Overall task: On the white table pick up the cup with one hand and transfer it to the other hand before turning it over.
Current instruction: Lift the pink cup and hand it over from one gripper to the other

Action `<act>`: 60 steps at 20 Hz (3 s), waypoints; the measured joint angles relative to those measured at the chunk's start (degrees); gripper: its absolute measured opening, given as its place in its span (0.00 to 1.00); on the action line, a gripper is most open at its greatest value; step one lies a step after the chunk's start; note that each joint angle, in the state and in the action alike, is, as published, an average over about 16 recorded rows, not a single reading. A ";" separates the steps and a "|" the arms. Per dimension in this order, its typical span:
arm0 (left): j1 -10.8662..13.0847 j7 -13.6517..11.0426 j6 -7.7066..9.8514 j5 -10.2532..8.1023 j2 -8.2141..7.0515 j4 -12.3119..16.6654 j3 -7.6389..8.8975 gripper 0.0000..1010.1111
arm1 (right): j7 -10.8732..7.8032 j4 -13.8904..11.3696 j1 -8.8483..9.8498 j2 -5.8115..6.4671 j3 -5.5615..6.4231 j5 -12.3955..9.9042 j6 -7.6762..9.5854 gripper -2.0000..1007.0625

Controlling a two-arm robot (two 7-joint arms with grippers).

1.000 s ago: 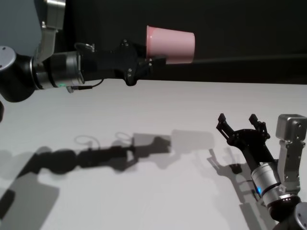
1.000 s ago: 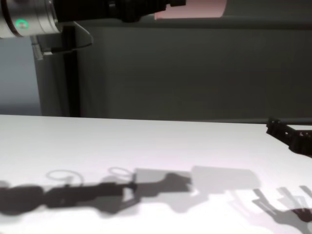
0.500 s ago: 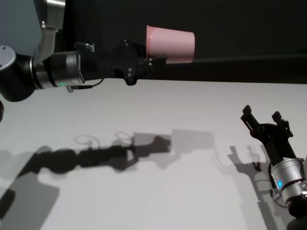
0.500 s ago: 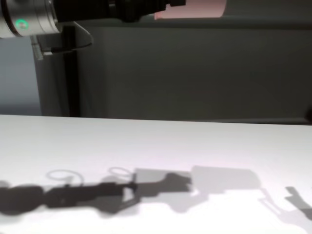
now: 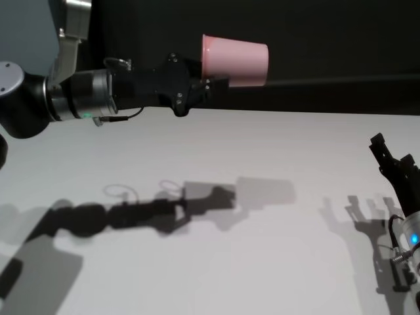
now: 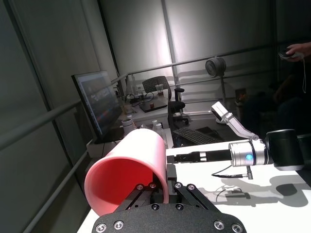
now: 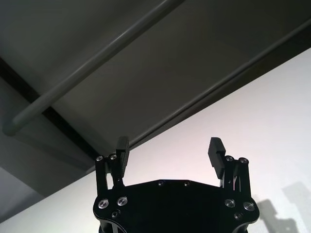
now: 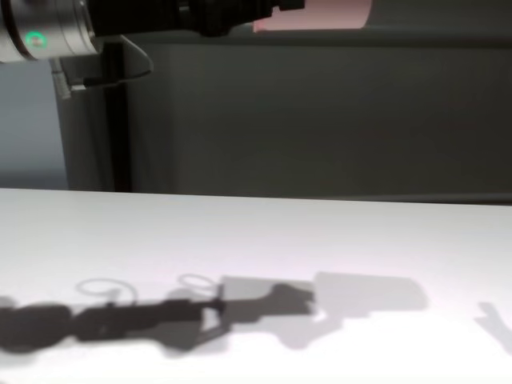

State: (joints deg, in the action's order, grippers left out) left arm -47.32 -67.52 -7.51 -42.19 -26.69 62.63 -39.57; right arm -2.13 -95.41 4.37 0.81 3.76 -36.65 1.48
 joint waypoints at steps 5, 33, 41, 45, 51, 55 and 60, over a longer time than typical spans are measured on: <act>0.00 0.00 0.00 0.00 0.00 0.00 0.00 0.05 | 0.07 -0.22 -0.70 -1.05 2.62 -6.98 3.39 0.99; 0.00 0.00 0.00 0.00 0.00 0.00 0.00 0.05 | 4.14 -0.28 -4.99 -3.00 10.59 -41.21 24.99 0.99; 0.00 0.00 0.00 0.00 0.00 0.00 0.00 0.05 | 5.92 0.08 -6.13 -3.20 11.32 -47.99 28.72 0.99; 0.00 0.00 0.00 0.00 0.00 0.00 0.00 0.05 | 6.57 0.18 -6.47 -3.38 11.38 -50.98 30.08 0.99; 0.00 0.00 0.00 0.00 0.00 0.00 0.00 0.05 | 7.70 0.39 -6.91 -3.51 11.26 -55.66 32.31 0.99; 0.00 0.00 0.00 0.00 0.00 0.00 0.00 0.05 | 8.69 0.62 -7.30 -3.18 10.82 -58.74 34.03 0.99; 0.00 0.00 0.00 0.00 0.00 0.00 0.00 0.05 | 10.16 1.05 -8.03 -2.39 10.02 -62.67 36.43 0.99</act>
State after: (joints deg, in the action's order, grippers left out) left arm -47.32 -67.52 -7.51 -42.18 -26.68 62.63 -39.57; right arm 8.03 -94.36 -3.66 -1.58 13.77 -99.32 37.91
